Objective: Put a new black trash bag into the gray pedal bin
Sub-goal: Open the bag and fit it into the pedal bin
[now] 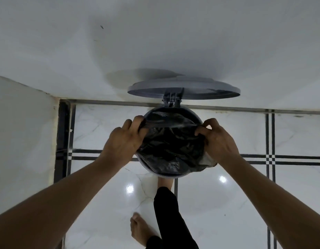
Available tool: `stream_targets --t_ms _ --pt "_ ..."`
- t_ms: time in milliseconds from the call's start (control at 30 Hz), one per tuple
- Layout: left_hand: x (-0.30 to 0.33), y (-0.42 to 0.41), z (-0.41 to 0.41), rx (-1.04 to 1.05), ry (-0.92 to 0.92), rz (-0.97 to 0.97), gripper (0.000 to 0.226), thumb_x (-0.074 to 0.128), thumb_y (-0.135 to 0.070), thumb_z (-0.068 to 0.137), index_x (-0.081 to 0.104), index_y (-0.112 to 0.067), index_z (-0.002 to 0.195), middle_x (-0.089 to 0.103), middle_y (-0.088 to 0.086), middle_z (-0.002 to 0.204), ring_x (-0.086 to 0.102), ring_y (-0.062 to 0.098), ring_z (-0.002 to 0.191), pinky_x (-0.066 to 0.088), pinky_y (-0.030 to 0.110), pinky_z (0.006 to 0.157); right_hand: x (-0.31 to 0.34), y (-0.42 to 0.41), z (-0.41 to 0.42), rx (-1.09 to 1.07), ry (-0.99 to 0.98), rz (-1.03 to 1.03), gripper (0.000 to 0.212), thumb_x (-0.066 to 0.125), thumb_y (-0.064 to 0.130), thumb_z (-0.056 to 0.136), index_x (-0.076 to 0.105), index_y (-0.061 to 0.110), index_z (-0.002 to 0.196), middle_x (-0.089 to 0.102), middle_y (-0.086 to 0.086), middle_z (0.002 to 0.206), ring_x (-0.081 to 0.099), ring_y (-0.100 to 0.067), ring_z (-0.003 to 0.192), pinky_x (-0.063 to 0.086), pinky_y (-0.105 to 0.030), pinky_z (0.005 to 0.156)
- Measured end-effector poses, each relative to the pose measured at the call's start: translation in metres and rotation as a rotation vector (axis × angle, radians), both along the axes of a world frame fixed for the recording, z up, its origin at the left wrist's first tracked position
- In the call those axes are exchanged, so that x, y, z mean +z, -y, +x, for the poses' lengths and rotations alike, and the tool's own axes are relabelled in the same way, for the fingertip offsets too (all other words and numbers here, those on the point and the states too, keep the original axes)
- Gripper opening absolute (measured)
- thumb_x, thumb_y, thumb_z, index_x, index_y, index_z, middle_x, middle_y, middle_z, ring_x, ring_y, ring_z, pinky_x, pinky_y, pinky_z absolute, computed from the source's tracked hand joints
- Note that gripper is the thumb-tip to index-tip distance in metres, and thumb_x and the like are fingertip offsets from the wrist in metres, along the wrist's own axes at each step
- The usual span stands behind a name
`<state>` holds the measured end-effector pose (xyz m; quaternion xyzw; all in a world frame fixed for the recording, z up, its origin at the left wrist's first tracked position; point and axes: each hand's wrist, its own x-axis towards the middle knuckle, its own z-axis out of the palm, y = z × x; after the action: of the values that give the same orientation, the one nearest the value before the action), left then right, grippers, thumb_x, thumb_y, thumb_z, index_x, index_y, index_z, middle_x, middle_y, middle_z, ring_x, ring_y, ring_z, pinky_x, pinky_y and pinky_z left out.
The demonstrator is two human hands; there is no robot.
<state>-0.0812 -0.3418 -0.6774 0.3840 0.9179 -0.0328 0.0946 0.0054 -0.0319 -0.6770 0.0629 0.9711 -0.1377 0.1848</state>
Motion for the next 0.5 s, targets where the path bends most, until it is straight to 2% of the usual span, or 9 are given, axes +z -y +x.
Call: stream_targets --t_ms 33,100,200,267,300,367,400,467,500 --pt "-0.004 0.008 -0.002 -0.024 -0.024 -0.006 0.048 0.073 0.005 0.068 0.06 -0.005 0.113 0.055 0.019 0.128 0.052 0.027 0.076 0.045 0.034 0.041 -0.001 -0.002 0.002 0.032 0.005 0.071 0.036 0.074 0.01 0.078 0.072 0.026 0.111 0.055 -0.006 0.125 0.062 -0.032 0.083 0.049 -0.032 0.054" --pt "-0.006 0.016 -0.008 0.052 0.104 -0.041 0.07 0.081 -0.004 0.067 0.056 -0.006 0.132 0.045 0.017 0.14 0.055 0.029 0.082 0.051 0.036 0.046 -0.003 0.001 0.004 0.096 0.076 0.193 0.05 0.078 0.014 0.074 0.068 0.024 0.123 0.054 -0.006 0.131 0.061 -0.031 0.091 0.054 -0.036 0.059" --pt "-0.009 0.011 -0.009 0.164 0.475 0.034 0.1 0.083 -0.023 0.069 0.031 -0.021 0.153 0.023 0.006 0.151 0.062 0.03 0.089 0.057 0.035 0.058 -0.006 0.014 0.005 0.101 0.292 0.187 0.064 0.07 0.027 0.08 0.053 0.024 0.141 0.057 -0.001 0.133 0.051 -0.03 0.114 0.053 -0.043 0.088" --pt "-0.003 0.003 -0.007 0.243 0.817 0.137 0.106 0.084 -0.024 0.067 0.022 -0.037 0.151 0.016 -0.003 0.147 0.064 0.03 0.095 0.062 0.03 0.062 -0.007 0.018 0.004 -0.023 0.326 0.053 0.053 0.068 0.042 0.081 0.062 0.032 0.133 0.061 0.006 0.129 0.042 -0.03 0.126 0.045 -0.045 0.098" --pt "-0.002 0.001 -0.006 0.259 0.901 0.177 0.106 0.083 -0.025 0.068 0.02 -0.043 0.152 0.017 -0.007 0.145 0.063 0.03 0.103 0.064 0.03 0.068 -0.008 0.02 0.004 -0.121 0.305 -0.022 0.042 0.064 0.05 0.083 0.071 0.035 0.122 0.064 0.007 0.124 0.043 -0.03 0.127 0.045 -0.046 0.1" --pt "0.009 -0.008 -0.004 0.294 0.976 0.257 0.098 0.078 -0.029 0.071 0.028 -0.046 0.154 0.022 -0.011 0.143 0.053 0.023 0.125 0.06 0.032 0.094 -0.011 0.019 0.004 -0.258 0.143 -0.125 0.042 0.052 0.057 0.087 0.082 0.029 0.098 0.07 0.003 0.114 0.057 -0.031 0.116 0.05 -0.04 0.096" --pt "0.015 -0.013 -0.005 0.358 1.065 0.357 0.089 0.075 -0.029 0.07 0.04 -0.043 0.15 0.03 -0.012 0.143 0.049 0.015 0.131 0.054 0.029 0.104 -0.013 0.017 0.004 -0.31 0.038 -0.161 0.042 0.053 0.051 0.091 0.083 0.021 0.093 0.071 -0.002 0.111 0.063 -0.03 0.107 0.051 -0.033 0.092" --pt "0.02 -0.022 -0.013 0.636 1.372 0.64 0.071 0.072 -0.027 0.062 0.063 -0.031 0.132 0.055 -0.012 0.138 0.056 0.006 0.126 0.048 0.024 0.108 -0.014 0.014 0.003 -0.366 -0.108 -0.217 0.025 0.06 0.026 0.098 0.08 0.012 0.104 0.066 -0.007 0.116 0.066 -0.025 0.096 0.045 -0.022 0.089" --pt "0.018 -0.024 -0.017 0.766 1.456 0.748 0.064 0.072 -0.028 0.062 0.069 -0.024 0.126 0.065 -0.006 0.135 0.062 0.011 0.124 0.049 0.026 0.109 -0.012 0.013 0.002 -0.359 -0.108 -0.247 0.024 0.059 0.014 0.098 0.076 0.014 0.114 0.062 -0.007 0.121 0.064 -0.022 0.095 0.045 -0.023 0.089"
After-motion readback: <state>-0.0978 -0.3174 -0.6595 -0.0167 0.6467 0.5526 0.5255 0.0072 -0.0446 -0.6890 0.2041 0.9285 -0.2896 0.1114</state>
